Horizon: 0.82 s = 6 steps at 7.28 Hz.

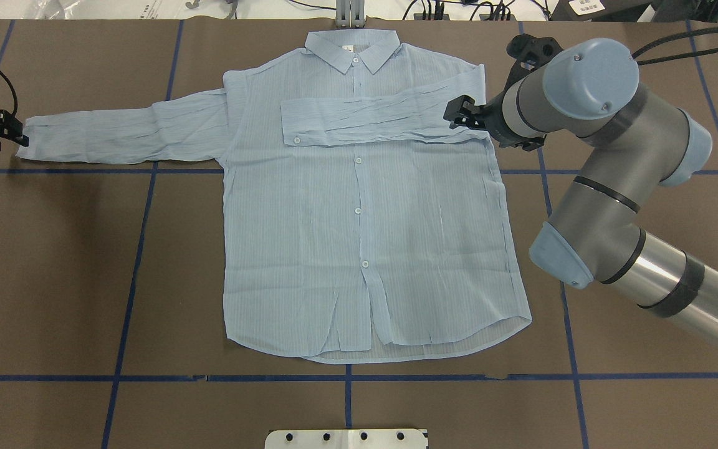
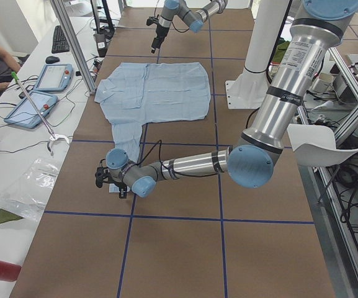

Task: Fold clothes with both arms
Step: 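Lower the left gripper onto the cuff of the other sleeve and grasp it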

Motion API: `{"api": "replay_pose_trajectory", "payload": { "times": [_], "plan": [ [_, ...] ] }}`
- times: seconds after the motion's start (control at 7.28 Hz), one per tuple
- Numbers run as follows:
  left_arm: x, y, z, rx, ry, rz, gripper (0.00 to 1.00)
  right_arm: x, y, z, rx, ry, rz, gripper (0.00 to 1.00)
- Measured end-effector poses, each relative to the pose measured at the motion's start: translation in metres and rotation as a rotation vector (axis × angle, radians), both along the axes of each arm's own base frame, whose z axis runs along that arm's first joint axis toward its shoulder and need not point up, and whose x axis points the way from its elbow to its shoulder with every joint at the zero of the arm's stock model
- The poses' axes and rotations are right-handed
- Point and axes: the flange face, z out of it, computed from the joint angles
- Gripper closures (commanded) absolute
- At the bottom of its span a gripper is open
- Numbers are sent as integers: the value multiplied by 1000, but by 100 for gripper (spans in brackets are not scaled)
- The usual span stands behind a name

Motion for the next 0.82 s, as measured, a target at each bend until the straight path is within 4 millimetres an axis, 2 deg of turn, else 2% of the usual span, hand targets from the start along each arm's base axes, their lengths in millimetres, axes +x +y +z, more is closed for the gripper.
{"api": "replay_pose_trajectory", "payload": {
  "times": [0.82],
  "plan": [
    [3, 5, 1, -4, 7, 8, 43, 0, 0, -1, 2, -2, -1, 0]
  ]
}}
